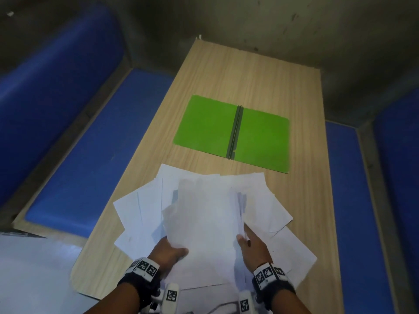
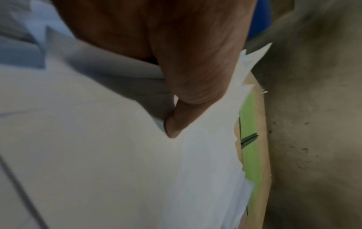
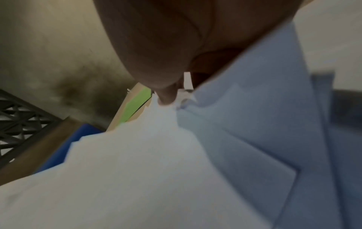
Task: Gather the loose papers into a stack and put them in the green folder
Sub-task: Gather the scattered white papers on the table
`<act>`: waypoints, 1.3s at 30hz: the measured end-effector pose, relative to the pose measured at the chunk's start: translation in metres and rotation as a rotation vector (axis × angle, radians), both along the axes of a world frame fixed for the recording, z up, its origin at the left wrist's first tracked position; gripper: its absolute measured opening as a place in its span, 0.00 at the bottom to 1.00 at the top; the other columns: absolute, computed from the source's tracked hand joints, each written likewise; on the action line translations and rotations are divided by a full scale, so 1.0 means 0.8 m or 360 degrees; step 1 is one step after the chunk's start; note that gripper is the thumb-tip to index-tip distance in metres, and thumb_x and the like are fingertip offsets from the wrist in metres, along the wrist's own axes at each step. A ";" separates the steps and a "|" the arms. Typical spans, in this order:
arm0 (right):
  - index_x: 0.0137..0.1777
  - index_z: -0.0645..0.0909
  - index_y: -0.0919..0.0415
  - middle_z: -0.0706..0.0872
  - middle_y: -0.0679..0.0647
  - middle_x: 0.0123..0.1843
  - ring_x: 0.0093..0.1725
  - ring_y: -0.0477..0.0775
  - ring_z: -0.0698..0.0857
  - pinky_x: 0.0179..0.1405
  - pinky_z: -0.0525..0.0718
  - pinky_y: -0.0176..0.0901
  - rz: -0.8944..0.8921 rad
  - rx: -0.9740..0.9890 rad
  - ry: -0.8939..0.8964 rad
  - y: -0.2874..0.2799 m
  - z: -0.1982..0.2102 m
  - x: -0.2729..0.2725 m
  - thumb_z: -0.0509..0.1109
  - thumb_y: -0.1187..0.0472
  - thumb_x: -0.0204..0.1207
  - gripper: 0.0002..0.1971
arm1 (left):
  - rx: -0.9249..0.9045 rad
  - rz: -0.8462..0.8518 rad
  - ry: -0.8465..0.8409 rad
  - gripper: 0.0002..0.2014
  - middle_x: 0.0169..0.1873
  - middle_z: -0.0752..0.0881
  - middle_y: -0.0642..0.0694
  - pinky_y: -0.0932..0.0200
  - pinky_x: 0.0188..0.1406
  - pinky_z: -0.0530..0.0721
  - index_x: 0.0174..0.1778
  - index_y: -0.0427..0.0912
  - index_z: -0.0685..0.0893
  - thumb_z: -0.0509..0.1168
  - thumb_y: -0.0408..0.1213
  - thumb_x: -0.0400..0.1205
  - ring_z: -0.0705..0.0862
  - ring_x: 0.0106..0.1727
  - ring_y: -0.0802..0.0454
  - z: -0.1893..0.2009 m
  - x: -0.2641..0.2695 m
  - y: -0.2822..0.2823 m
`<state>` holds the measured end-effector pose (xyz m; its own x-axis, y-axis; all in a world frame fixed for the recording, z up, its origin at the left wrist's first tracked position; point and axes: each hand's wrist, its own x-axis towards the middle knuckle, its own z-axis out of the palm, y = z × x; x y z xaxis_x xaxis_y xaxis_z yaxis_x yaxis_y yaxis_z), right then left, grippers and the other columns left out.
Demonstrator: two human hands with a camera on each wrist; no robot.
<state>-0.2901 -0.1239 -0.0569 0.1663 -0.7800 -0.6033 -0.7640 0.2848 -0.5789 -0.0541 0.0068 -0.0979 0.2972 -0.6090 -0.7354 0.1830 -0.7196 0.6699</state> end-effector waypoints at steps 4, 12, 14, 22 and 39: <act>0.72 0.74 0.56 0.82 0.57 0.68 0.66 0.60 0.81 0.61 0.78 0.42 -0.0218 -0.0275 0.0084 -0.018 -0.002 -0.021 0.63 0.60 0.82 0.19 | -0.0182 0.0132 -0.0205 0.20 0.47 0.93 0.50 0.48 0.59 0.85 0.54 0.40 0.88 0.81 0.37 0.67 0.91 0.52 0.47 0.020 0.037 0.006; 0.80 0.60 0.47 0.69 0.47 0.77 0.75 0.56 0.69 0.71 0.72 0.56 0.0978 -0.0261 0.0594 -0.030 -0.001 -0.001 0.74 0.40 0.66 0.44 | -0.0250 0.0695 -0.0313 0.31 0.53 0.92 0.40 0.34 0.68 0.79 0.57 0.31 0.88 0.84 0.47 0.63 0.90 0.57 0.40 0.046 0.173 0.072; 0.80 0.58 0.48 0.68 0.49 0.76 0.74 0.57 0.69 0.68 0.73 0.58 0.1173 -0.0313 0.0731 -0.029 -0.003 0.015 0.76 0.40 0.64 0.46 | -0.0195 0.0796 -0.0304 0.32 0.53 0.92 0.38 0.33 0.67 0.79 0.56 0.31 0.88 0.84 0.49 0.63 0.89 0.56 0.38 0.046 0.198 0.093; 0.76 0.65 0.53 0.73 0.54 0.75 0.73 0.59 0.71 0.66 0.73 0.58 0.0753 -0.0377 0.0546 -0.035 0.000 0.074 0.57 0.49 0.79 0.26 | 0.0219 0.0815 -0.0457 0.40 0.41 0.91 0.31 0.35 0.55 0.84 0.46 0.30 0.88 0.80 0.65 0.56 0.89 0.51 0.25 0.047 0.218 0.147; 0.60 0.84 0.65 0.89 0.56 0.56 0.52 0.56 0.86 0.49 0.84 0.39 0.0378 0.0339 0.0021 -0.036 -0.021 0.137 0.83 0.57 0.64 0.25 | 0.0210 0.0725 -0.0484 0.27 0.56 0.89 0.33 0.42 0.66 0.79 0.66 0.28 0.82 0.80 0.28 0.71 0.86 0.60 0.35 0.018 0.155 0.130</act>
<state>-0.1803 -0.1527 -0.0738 0.3198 -0.5763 -0.7521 -0.8308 0.2110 -0.5150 0.0698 0.1106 -0.0833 0.7192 -0.2784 -0.6365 0.3073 -0.6942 0.6509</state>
